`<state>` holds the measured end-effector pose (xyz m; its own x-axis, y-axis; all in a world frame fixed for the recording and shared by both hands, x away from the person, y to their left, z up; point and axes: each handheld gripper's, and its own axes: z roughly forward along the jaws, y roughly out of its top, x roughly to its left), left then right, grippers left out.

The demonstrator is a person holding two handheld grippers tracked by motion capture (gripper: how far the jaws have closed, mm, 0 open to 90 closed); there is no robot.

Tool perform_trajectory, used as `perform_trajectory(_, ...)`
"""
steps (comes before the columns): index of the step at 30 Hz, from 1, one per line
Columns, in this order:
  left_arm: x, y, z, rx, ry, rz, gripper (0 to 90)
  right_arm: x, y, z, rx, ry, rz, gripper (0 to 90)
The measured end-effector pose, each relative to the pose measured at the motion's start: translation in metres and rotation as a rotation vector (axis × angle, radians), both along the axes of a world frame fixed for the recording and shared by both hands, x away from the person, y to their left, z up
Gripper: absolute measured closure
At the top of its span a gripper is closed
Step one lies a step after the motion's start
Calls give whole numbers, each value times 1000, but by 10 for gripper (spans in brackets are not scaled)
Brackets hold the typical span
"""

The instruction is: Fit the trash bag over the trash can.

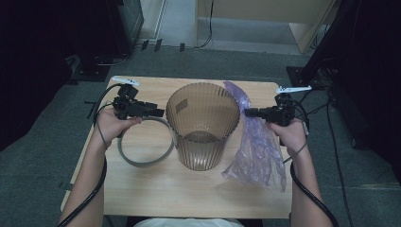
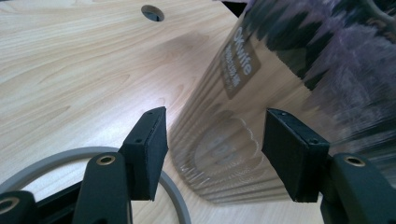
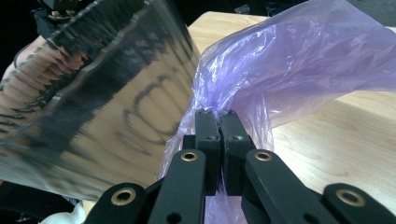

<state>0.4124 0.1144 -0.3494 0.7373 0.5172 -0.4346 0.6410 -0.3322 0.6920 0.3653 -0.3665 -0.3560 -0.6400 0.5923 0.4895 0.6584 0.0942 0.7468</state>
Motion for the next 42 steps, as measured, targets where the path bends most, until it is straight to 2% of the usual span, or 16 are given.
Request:
perform_trajectory(5, -2, -1, 8, -30, 11, -16, 398, -5, 2, 10, 4, -7, 9, 891)
perform_trajectory(14, -6, -1, 25, -35, -13, -24, 425, -17, 5, 24, 5, -34, 10, 890)
perform_trajectory(19, -9, -3, 34, -63, -11, -27, 407, -22, 4, 30, 15, -40, 7, 890)
perform_trajectory(21, -13, -3, 39, -43, -26, -20, 401, -24, 4, 32, 17, -39, 8, 890)
perform_trajectory(25, -20, -4, 49, -65, -42, -25, 398, -27, 6, 39, 20, -54, 16, 889)
perform_trajectory(29, -28, -7, 59, -79, -65, -50, 402, -30, 8, 45, 24, -89, 22, 890)
perform_trajectory(33, -34, -10, 64, -70, -72, -63, 403, -33, 13, 50, 31, -102, 39, 890)
perform_trajectory(42, -44, -22, 73, -86, -90, -110, 401, -42, 24, 64, 59, -139, 80, 890)
